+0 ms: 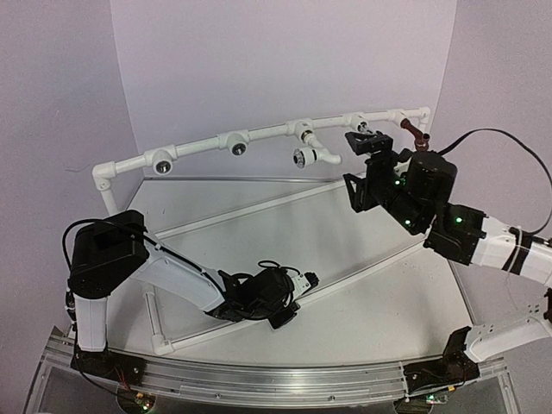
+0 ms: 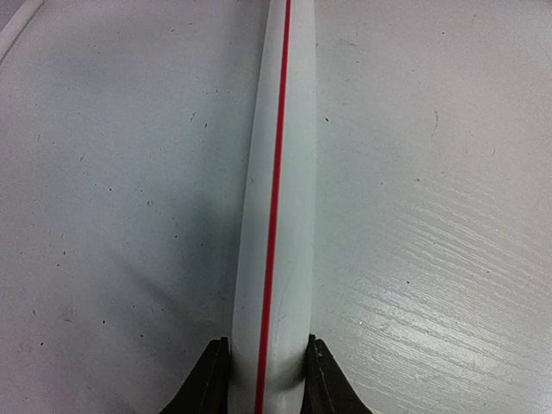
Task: Install the water faucets
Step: Screw the water faucet onto the adaptor.
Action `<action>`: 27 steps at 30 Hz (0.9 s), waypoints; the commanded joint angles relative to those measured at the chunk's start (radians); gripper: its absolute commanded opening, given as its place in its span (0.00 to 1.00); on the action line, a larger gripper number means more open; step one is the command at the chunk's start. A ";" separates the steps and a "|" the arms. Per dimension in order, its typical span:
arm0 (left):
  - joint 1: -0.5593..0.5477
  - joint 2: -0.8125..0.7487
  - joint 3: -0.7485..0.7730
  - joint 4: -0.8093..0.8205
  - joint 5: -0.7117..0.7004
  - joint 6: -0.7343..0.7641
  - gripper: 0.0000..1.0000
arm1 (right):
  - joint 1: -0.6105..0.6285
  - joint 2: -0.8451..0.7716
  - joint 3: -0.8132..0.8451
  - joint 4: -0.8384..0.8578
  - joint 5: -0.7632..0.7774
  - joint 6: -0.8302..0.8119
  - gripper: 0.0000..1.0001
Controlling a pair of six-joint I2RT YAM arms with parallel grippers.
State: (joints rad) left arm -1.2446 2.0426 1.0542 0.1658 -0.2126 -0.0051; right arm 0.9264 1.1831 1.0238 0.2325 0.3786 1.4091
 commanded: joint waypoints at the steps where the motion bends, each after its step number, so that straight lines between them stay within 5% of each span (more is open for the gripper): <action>1: -0.012 0.158 -0.080 -0.298 0.073 -0.158 0.00 | 0.006 -0.149 -0.001 -0.116 -0.074 -0.231 0.98; 5: -0.013 0.162 -0.077 -0.298 0.073 -0.157 0.00 | 0.005 -0.187 0.074 -0.220 -0.273 -0.482 0.98; 11: -0.013 0.168 -0.073 -0.298 0.066 -0.161 0.00 | 0.016 -0.098 0.366 -0.758 -0.549 -1.055 0.98; 19: -0.013 0.172 -0.071 -0.298 0.058 -0.160 0.00 | 0.030 -0.071 0.430 -1.079 -0.322 -1.653 0.98; 27: -0.012 0.172 -0.069 -0.298 0.058 -0.158 0.00 | 0.087 -0.108 0.318 -0.823 0.026 -2.168 0.98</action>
State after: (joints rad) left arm -1.2476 2.0480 1.0609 0.1635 -0.2134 -0.0128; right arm 0.9719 1.0993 1.3966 -0.7521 0.1684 -0.3819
